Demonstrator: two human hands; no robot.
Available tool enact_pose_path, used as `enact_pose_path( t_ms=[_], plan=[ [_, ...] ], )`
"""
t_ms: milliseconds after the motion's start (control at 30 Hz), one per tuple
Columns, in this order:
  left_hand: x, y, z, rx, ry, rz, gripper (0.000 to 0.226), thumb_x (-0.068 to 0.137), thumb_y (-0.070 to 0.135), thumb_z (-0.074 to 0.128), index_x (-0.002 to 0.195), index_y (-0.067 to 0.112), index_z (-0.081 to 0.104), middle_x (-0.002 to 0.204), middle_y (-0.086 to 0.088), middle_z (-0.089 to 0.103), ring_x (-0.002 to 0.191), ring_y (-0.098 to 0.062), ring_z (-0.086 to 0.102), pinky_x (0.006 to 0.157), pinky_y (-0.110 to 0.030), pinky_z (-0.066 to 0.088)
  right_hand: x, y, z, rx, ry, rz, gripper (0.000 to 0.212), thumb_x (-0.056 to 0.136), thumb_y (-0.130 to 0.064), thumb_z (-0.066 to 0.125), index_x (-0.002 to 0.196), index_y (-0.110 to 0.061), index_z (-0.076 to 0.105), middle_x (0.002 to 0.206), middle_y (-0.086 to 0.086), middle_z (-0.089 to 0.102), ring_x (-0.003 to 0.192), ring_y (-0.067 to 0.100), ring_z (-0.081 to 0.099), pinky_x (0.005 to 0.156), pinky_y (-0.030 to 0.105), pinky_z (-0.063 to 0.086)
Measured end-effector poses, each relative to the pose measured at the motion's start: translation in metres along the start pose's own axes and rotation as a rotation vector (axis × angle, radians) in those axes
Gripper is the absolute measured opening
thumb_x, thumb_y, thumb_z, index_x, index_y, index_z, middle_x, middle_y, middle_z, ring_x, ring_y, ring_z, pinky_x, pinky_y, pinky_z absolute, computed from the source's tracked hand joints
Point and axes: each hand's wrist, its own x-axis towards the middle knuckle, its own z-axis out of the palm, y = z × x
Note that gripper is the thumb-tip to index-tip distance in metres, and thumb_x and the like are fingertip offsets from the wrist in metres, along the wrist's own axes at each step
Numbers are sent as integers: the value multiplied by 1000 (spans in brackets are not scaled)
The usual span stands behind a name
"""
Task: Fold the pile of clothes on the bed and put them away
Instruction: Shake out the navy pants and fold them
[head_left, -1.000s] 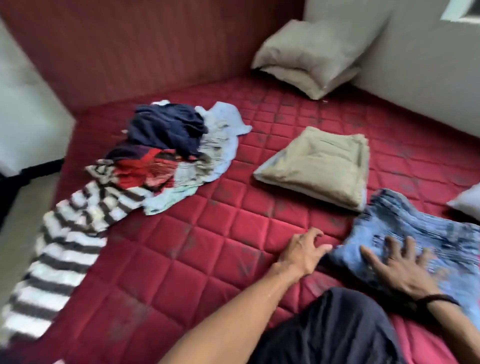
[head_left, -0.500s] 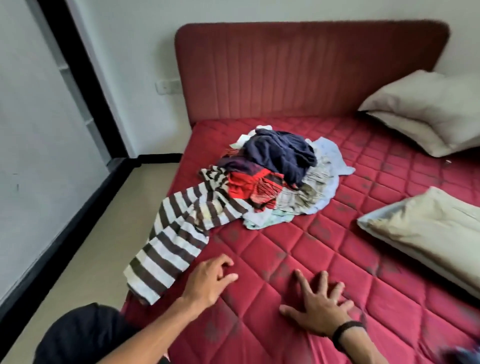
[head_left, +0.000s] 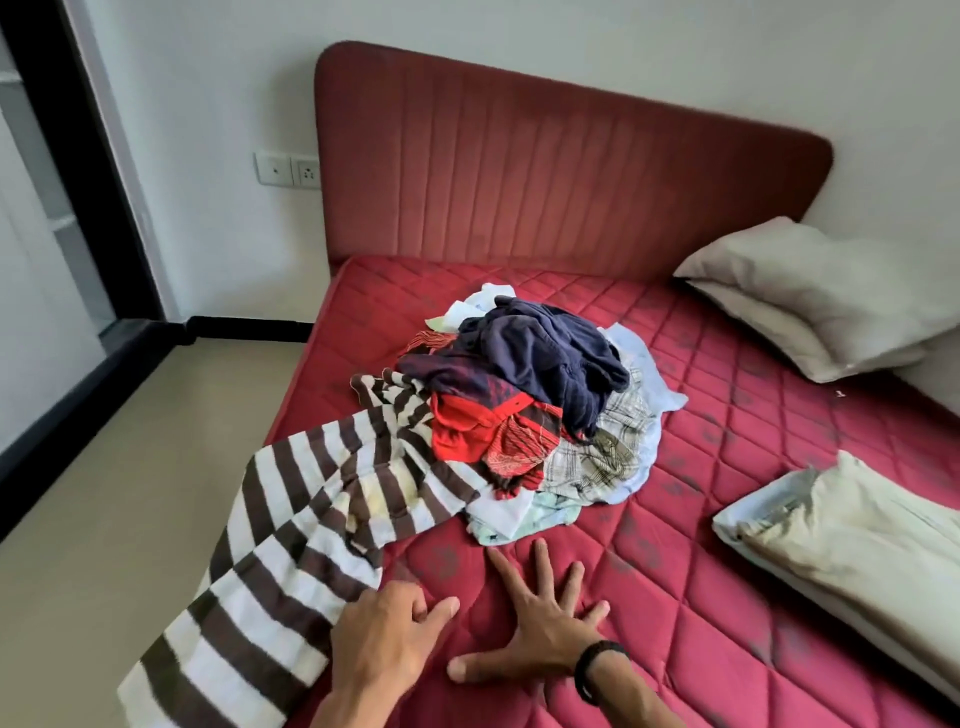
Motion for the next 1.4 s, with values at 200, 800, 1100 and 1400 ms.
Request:
enact_pose_path(
  t_ms=[200,800,1100,1400],
  plan=[
    [10,-2,0,-21,-37,40,60,79,88,45,69,29,52,75,11,67,85,-8,68,79,-28,49,46,3,-120,399,243,-126,36,84,-45,83,99,-12,78,95,9,77,72,14,63,52,21,49],
    [6,20,-8,-204,138,255,22,90,63,63,87,42,60,72,22,62,68,3,58,67,-18,48,48,22,-104,266,826,-278,23,73,-11,76,74,-24,57,62,-13,54,58,10,50,54,14,34],
    [-85,97,-46,31,-124,1176,97,76,75,67,157,45,25,158,23,37,152,-3,25,125,-48,15,-124,63,-6,101,363,-578,40,71,-4,61,96,-36,57,91,-46,57,77,-24,52,66,3,37],
    [-116,208,-126,-263,-712,930,62,72,52,90,118,38,51,84,11,70,79,-8,67,76,-31,52,-279,87,-104,-218,416,-685,24,81,-7,63,88,-30,63,100,-17,61,92,9,62,72,36,52]
  ],
)
